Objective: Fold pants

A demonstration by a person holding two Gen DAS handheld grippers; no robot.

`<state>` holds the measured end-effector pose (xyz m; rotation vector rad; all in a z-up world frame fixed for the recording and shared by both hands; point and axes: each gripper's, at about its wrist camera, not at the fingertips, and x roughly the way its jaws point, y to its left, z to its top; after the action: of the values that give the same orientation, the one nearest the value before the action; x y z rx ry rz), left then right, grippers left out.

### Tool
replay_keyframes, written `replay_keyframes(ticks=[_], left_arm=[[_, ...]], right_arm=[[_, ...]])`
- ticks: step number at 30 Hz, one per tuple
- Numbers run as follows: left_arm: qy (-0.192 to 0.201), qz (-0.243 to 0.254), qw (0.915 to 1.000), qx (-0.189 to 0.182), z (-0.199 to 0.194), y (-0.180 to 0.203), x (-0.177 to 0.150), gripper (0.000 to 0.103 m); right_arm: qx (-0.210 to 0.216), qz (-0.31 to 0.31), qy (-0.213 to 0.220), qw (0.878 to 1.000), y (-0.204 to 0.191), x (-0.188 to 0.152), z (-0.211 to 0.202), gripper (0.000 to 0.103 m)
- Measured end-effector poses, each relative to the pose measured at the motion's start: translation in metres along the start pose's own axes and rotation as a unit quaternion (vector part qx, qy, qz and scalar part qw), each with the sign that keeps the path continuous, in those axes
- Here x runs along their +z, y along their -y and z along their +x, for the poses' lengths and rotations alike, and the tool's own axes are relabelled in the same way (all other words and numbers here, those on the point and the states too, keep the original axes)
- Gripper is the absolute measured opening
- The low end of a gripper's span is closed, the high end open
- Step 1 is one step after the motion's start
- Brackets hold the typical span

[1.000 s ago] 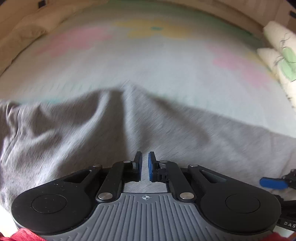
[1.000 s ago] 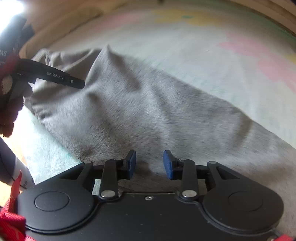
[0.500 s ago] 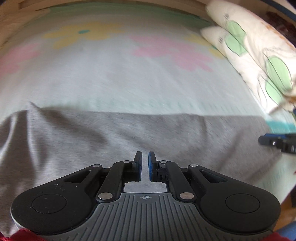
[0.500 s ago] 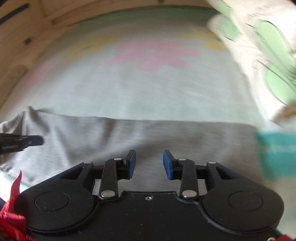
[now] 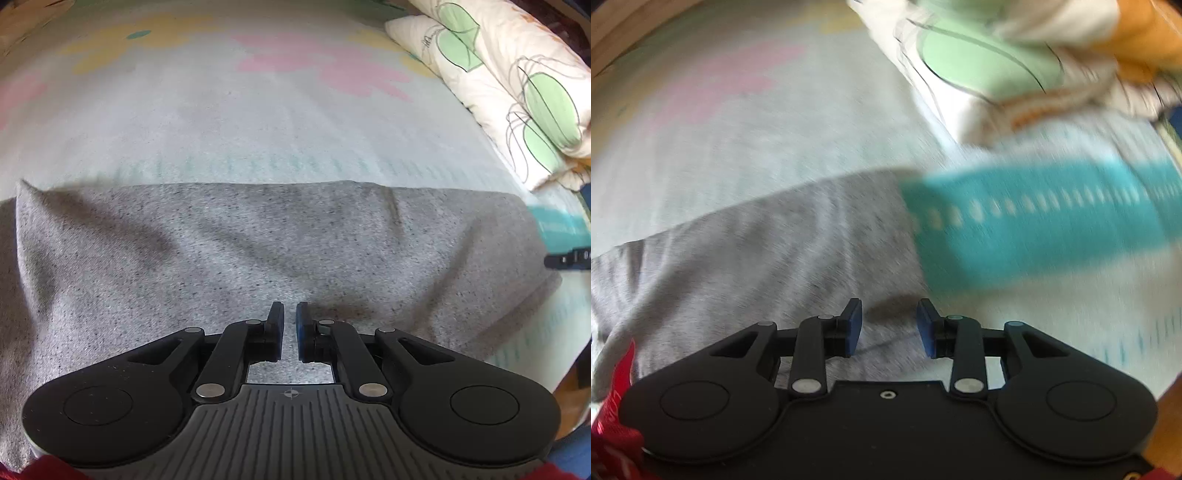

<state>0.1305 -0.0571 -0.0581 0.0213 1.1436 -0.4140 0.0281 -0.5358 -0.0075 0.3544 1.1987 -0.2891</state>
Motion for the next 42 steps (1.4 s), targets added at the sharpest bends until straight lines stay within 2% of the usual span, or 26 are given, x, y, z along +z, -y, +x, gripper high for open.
replay_keyframes(ticks=[6, 17, 21, 24, 26, 28, 29, 30, 34, 37, 40, 42], left_arm=[[0.004, -0.013, 0.9999, -0.001, -0.005, -0.009, 0.001, 0.007], [0.002, -0.003, 1.0000, -0.009, -0.004, -0.004, -0.002, 0.007], [0.006, -0.006, 0.9999, -0.005, -0.005, -0.006, -0.001, 0.007], [0.005, -0.009, 0.9999, -0.007, -0.003, -0.007, 0.001, 0.007], [0.005, -0.010, 0.9999, -0.005, -0.003, -0.007, 0.001, 0.007], [0.004, -0.010, 0.9999, -0.006, -0.003, -0.008, 0.001, 0.007], [0.005, -0.011, 0.9999, -0.005, -0.003, -0.008, 0.001, 0.007], [0.005, -0.012, 0.9999, -0.004, -0.003, -0.009, 0.001, 0.007], [0.008, -0.018, 0.9998, 0.000, -0.005, -0.013, 0.004, 0.007], [0.009, -0.017, 0.9998, 0.002, -0.006, -0.015, 0.005, 0.007], [0.006, -0.016, 0.9998, 0.004, -0.006, -0.017, 0.003, 0.007], [0.003, -0.015, 0.9999, 0.005, -0.005, -0.019, 0.003, 0.007]], right_arm=[[-0.010, 0.030, -0.022, 0.999, 0.008, -0.003, 0.004, 0.046], [0.037, 0.122, -0.032, 0.991, 0.023, -0.004, 0.010, 0.050], [0.046, 0.127, -0.048, 0.990, 0.023, -0.008, 0.009, 0.050], [0.056, 0.142, -0.043, 0.987, 0.024, -0.008, 0.014, 0.052], [0.065, 0.159, -0.023, 0.985, 0.026, -0.006, 0.014, 0.052], [0.069, 0.165, -0.011, 0.984, 0.026, -0.007, 0.014, 0.038], [0.077, 0.164, -0.008, 0.983, 0.026, -0.008, 0.013, 0.026], [0.085, 0.164, -0.005, 0.983, 0.025, -0.007, 0.011, 0.021], [0.093, 0.128, 0.036, 0.987, 0.014, -0.009, -0.017, 0.020], [0.096, 0.129, 0.054, 0.986, 0.016, -0.012, -0.036, 0.019], [0.073, 0.140, 0.049, 0.986, 0.026, -0.011, -0.037, 0.019], [0.074, 0.150, 0.036, 0.985, 0.033, -0.011, -0.032, 0.019]])
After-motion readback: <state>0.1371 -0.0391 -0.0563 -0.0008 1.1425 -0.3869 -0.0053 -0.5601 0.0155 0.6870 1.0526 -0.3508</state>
